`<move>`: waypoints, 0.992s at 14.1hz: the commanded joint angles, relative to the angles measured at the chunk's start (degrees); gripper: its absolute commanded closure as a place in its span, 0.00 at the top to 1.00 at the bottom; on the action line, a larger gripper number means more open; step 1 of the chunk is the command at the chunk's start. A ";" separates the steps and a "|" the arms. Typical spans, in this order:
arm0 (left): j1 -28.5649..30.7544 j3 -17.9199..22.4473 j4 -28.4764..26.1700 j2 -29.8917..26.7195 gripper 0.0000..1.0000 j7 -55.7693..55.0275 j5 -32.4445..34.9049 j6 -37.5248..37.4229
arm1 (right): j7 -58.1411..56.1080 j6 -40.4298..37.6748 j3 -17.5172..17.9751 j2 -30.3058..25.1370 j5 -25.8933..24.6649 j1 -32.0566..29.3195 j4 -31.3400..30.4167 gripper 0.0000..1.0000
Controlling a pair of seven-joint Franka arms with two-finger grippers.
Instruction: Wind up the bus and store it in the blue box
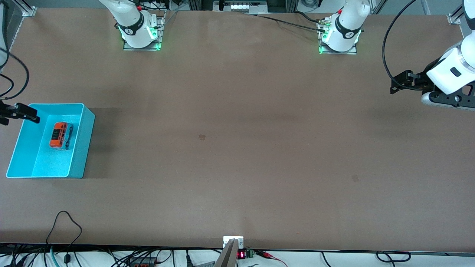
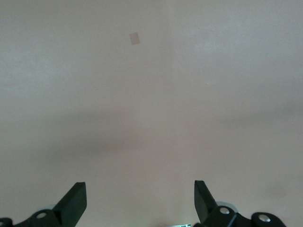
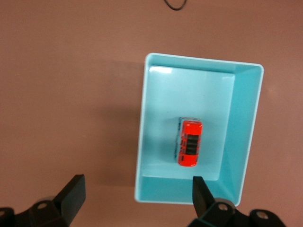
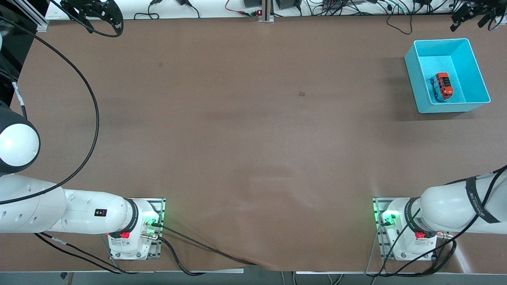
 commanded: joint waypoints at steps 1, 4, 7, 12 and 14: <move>-0.24 0.16 0.60 -0.27 1.00 -0.50 -0.28 -0.72 | 4.77 -7.06 0.80 -2.44 -1.21 3.46 2.96 1.00; -0.24 0.16 0.60 -0.27 1.00 -0.50 -0.19 -0.54 | 7.32 -16.99 1.15 -2.62 -0.33 5.15 10.42 1.00; -0.24 0.16 0.68 -0.18 1.00 -0.50 -0.02 -0.19 | 7.85 -20.96 1.33 -2.71 2.47 4.80 12.73 1.00; -0.24 0.16 0.68 -0.18 1.00 -0.50 -0.02 -0.19 | 12.16 -20.89 1.51 -2.71 3.36 4.80 12.03 1.00; -0.24 0.16 0.68 -0.09 1.00 -0.50 -0.02 -0.19 | 12.33 -20.80 1.51 -2.53 3.36 4.80 12.12 1.00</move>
